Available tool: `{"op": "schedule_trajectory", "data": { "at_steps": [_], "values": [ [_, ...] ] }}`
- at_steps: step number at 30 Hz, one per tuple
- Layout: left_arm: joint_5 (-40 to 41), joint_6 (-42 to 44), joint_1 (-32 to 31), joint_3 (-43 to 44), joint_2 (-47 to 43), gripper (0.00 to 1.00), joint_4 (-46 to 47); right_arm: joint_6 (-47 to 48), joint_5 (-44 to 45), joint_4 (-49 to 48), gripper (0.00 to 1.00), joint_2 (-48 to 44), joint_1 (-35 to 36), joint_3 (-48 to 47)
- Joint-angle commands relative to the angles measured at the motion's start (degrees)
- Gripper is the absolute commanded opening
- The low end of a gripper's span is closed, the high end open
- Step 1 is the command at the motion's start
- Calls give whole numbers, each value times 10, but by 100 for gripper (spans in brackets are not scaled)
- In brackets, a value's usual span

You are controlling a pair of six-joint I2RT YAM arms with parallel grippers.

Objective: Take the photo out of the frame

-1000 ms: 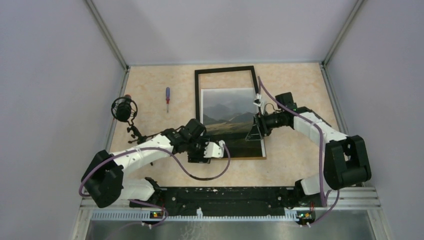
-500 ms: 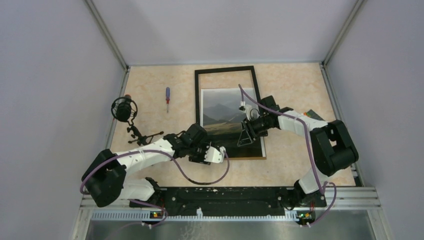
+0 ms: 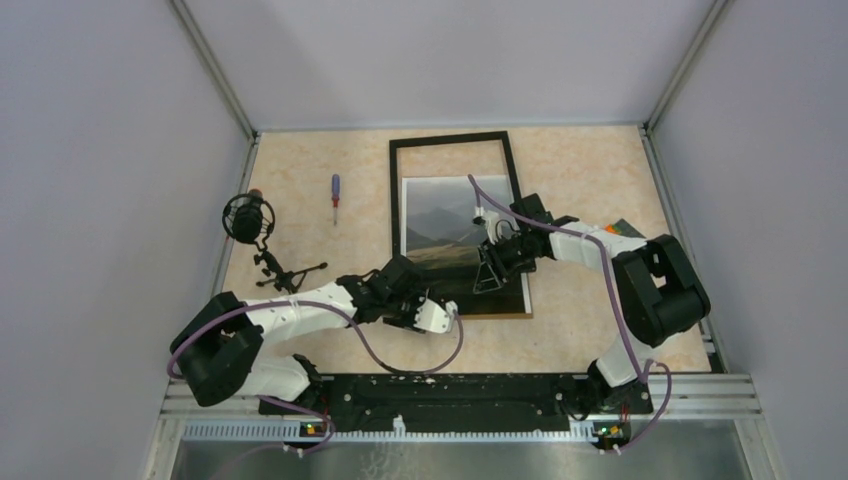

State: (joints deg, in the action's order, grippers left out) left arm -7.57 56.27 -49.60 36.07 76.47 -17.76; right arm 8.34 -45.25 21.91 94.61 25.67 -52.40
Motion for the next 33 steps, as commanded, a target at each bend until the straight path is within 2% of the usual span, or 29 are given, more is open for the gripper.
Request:
{"op": "schedule_trajectory", "data": {
  "at_steps": [1, 6, 10, 21, 23, 25, 27, 33],
  "values": [
    [31, -16, -2, 5, 4, 53, 40, 30, 16, -4, 43, -12, 6, -7],
    [33, -36, -3, 28, 0, 51, 32, 54, 35, 0, 54, -43, 6, -2],
    [33, -44, -1, 41, 1, 50, 28, 81, 48, -3, 59, -68, 6, 10],
    [41, -48, 4, 54, 16, 45, 32, 160, 66, -38, 63, -132, 11, 63],
    [3, -34, 11, 57, 10, 49, 3, 163, 71, -36, 63, -134, 11, 65],
    [-27, -26, 12, 64, 9, 60, -40, 163, 71, -31, 63, -135, 11, 64],
    [-41, -19, 11, 65, 6, 67, -59, 164, 66, -28, 63, -135, 11, 63],
    [-9, -3, 10, 48, 20, 70, -45, 166, 68, -16, 62, -122, 18, 59]
  ]
}}
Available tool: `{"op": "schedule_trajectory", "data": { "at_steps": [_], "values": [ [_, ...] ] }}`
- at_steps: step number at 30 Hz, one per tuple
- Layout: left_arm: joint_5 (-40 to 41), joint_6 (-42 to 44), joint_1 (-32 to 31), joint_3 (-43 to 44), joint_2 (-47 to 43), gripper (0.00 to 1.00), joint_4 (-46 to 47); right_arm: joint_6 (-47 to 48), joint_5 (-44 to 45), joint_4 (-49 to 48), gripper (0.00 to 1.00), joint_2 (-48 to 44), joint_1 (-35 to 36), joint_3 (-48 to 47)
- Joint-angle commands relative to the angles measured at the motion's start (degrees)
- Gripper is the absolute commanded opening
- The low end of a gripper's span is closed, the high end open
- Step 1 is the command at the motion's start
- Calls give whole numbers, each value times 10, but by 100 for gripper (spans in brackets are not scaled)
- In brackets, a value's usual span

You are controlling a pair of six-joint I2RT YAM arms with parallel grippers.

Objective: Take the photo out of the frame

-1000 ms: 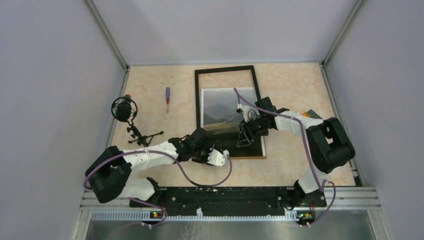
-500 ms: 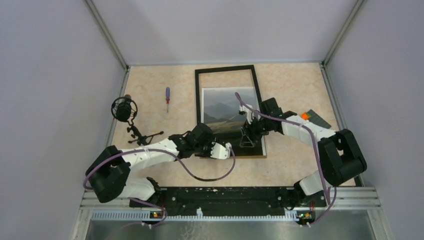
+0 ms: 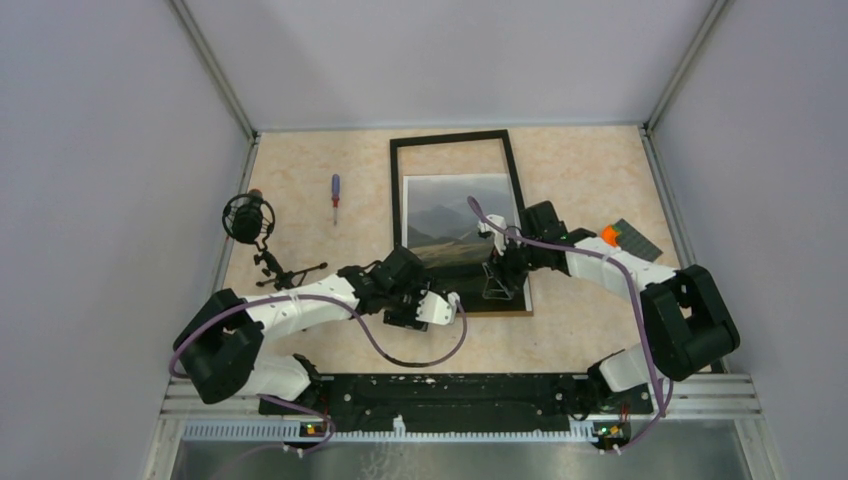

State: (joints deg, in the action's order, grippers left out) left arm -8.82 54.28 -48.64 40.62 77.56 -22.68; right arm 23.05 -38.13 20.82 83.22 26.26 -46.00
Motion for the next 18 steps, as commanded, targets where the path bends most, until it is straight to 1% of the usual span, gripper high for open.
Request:
{"op": "schedule_trajectory", "data": {
  "at_steps": [1, 5, 10, 18],
  "values": [
    [15, 16, 0, 0, 13, 70, 14, 17, -3, -5, 62, -5, 12, -6],
    [50, 13, 0, 0, 32, 68, 38, 15, -3, -4, 62, -2, 13, -9],
    [75, 10, -1, -2, 41, 66, 56, 24, 16, -4, 62, -5, 16, -9],
    [53, -24, 2, 27, 11, 61, 43, 56, 55, -58, 62, -59, 21, 41]
  ]
}}
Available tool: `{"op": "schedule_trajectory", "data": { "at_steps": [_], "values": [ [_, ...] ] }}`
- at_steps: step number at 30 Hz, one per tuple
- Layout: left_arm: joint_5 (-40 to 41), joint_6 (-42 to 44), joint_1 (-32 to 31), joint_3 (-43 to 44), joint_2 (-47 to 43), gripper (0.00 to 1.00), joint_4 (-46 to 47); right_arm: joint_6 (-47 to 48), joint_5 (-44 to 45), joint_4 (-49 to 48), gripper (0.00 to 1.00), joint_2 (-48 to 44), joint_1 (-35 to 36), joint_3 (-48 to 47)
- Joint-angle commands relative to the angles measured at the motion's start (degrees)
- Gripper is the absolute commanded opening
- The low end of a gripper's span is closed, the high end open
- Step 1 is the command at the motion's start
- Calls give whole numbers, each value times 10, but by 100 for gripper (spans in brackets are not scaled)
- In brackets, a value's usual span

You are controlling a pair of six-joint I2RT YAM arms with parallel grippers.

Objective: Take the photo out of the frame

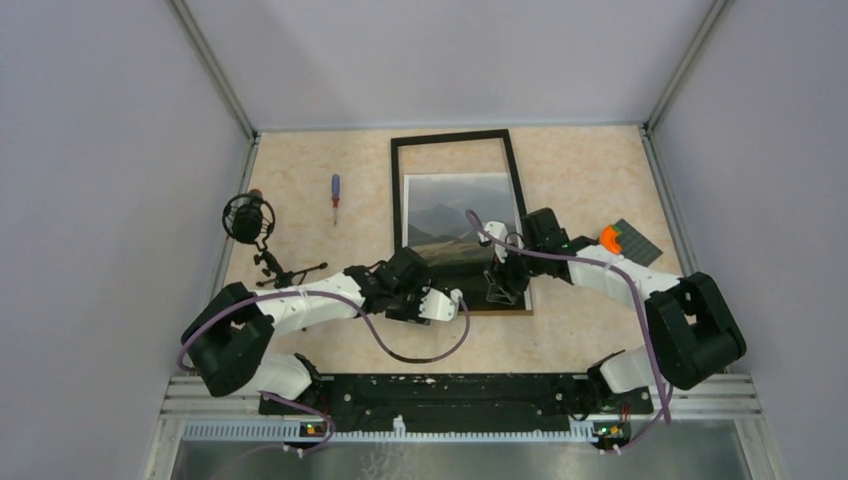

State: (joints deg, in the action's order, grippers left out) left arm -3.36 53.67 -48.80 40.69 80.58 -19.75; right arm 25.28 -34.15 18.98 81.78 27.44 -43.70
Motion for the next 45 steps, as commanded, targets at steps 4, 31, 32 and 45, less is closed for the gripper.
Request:
{"op": "schedule_trajectory", "data": {
  "at_steps": [4, 31, 32, 45],
  "values": [
    [0, -21, 5, 33, -20, 60, 15, 60, 16, -61, 62, -76, 12, 44],
    [10, 21, 15, -5, -18, 28, 66, 129, 70, -112, 54, -112, 60, 106],
    [5, 20, 15, -3, -20, 27, 61, 129, 71, -112, 53, -112, 60, 106],
    [-47, -28, 27, 46, -27, 0, 2, 136, 63, -108, 59, -115, 60, 98]
  ]
}}
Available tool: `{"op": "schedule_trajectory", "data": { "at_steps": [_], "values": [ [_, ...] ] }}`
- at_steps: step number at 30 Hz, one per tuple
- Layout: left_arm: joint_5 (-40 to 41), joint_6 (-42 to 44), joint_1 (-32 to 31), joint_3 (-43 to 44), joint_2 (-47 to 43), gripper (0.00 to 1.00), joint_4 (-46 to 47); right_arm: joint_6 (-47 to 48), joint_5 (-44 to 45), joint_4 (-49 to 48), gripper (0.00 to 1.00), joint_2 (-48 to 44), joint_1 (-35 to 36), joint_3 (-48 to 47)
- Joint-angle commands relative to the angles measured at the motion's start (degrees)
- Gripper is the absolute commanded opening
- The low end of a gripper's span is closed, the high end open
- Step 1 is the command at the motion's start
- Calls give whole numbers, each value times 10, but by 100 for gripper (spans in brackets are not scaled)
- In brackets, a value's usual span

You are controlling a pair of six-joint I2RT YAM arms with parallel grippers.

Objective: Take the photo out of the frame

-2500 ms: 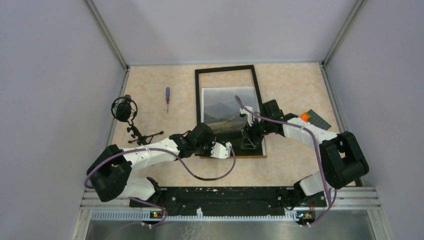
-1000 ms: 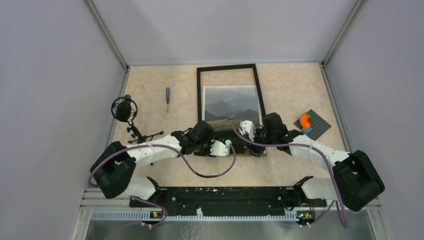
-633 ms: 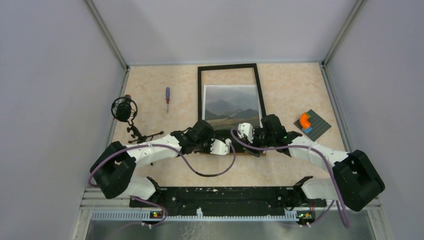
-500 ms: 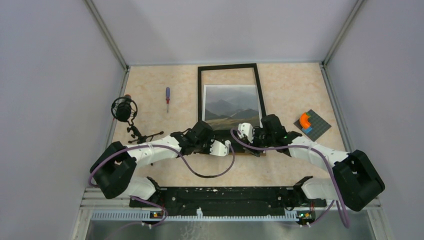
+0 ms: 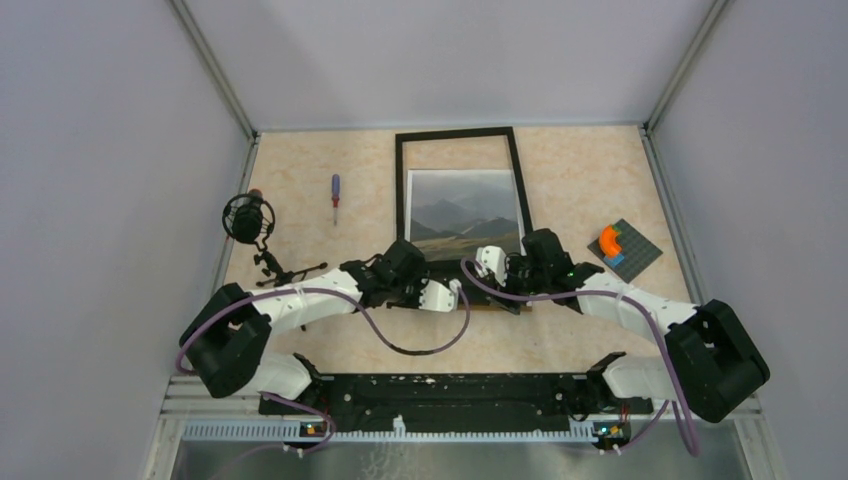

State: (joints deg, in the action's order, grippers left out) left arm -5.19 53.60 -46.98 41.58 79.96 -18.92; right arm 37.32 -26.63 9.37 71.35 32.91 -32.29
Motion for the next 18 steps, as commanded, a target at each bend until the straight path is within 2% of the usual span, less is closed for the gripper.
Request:
{"op": "schedule_trajectory", "data": {
  "at_steps": [1, 7, 12, 18],
  "values": [
    [-37, -35, 16, 44, -20, 0, -10, 17, -13, -9, 61, -13, 6, -15],
    [-95, -73, 59, 92, -20, 0, -36, 21, -29, 3, 64, -18, 6, -19],
    [-113, -87, 76, 107, -23, 0, -43, 30, -40, 14, 63, -19, 6, -24],
    [-167, -98, 87, 121, -33, 0, -61, 33, 26, -38, 48, -15, 17, -8]
  ]
}}
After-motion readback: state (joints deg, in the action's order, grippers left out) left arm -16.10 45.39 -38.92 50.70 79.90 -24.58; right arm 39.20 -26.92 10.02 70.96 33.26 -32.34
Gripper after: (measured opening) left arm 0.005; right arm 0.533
